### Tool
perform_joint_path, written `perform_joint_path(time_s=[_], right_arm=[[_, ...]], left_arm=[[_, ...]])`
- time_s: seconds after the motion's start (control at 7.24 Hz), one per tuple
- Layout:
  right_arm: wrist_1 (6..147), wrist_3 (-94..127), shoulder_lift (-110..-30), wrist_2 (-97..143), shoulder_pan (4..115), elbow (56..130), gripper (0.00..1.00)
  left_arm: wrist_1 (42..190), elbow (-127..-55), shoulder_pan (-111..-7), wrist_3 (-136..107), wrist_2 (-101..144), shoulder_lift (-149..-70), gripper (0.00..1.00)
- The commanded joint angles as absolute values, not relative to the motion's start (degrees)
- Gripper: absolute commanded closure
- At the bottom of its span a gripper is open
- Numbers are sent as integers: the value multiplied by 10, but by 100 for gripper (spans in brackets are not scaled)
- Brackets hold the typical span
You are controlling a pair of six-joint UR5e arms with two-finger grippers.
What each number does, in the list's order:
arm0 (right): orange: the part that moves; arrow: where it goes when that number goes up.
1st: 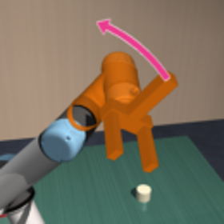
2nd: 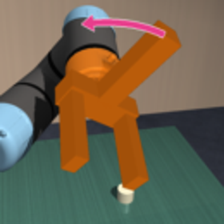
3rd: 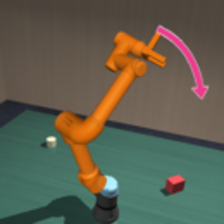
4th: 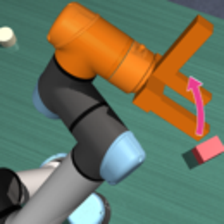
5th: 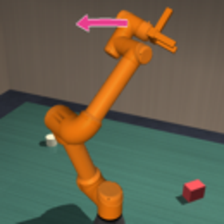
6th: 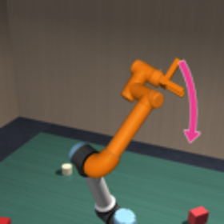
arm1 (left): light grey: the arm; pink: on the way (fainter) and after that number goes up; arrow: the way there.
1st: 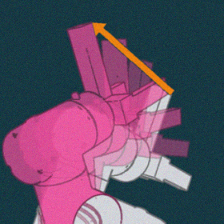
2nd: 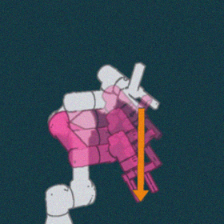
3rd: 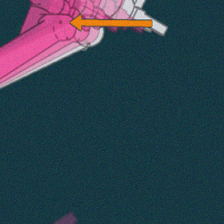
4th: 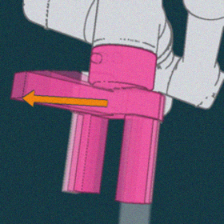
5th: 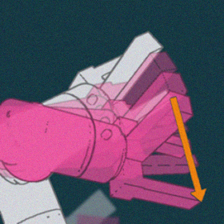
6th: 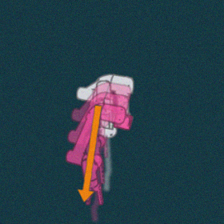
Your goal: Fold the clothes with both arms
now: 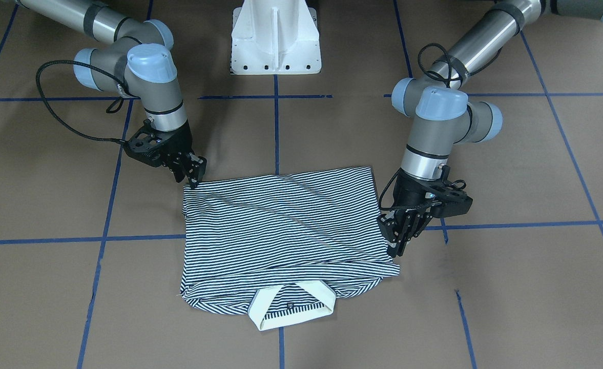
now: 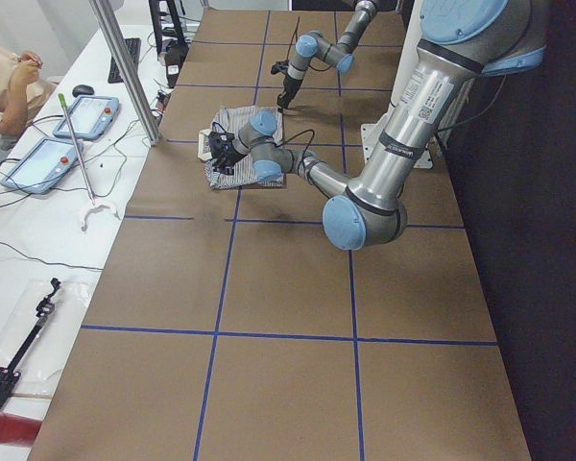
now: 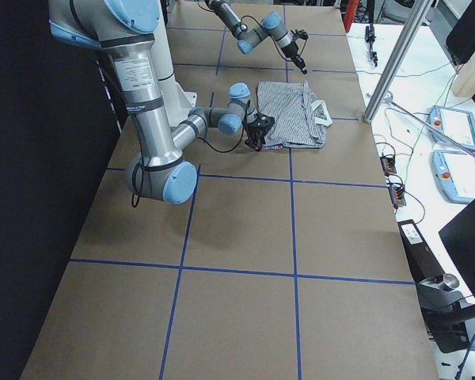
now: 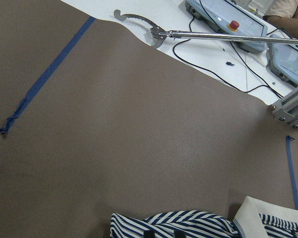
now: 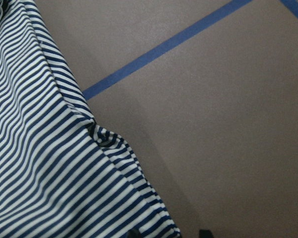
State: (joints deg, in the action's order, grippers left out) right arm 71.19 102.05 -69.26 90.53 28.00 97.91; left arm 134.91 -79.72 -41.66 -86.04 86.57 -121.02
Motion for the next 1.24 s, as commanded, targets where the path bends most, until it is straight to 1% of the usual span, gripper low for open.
perform_joint_path(time_s=[0.0, 0.41, 0.55, 0.83, 1.11], right_arm=[[712, 1020, -692, 905, 279, 975, 100], [712, 1019, -693, 908, 283, 990, 100], [715, 1020, -709, 910, 285, 1022, 100], [717, 1021, -819, 916, 255, 1147, 100], [715, 1085, -903, 911, 166, 1253, 100]], left_arm=[[1349, -797, -417, -860, 866, -1210, 75], [1349, -802, -417, -860, 866, -1210, 75], [1348, -804, -418, -860, 866, -1210, 75], [1347, -806, -417, -860, 866, -1211, 75], [1346, -819, -418, -861, 867, -1209, 75]])
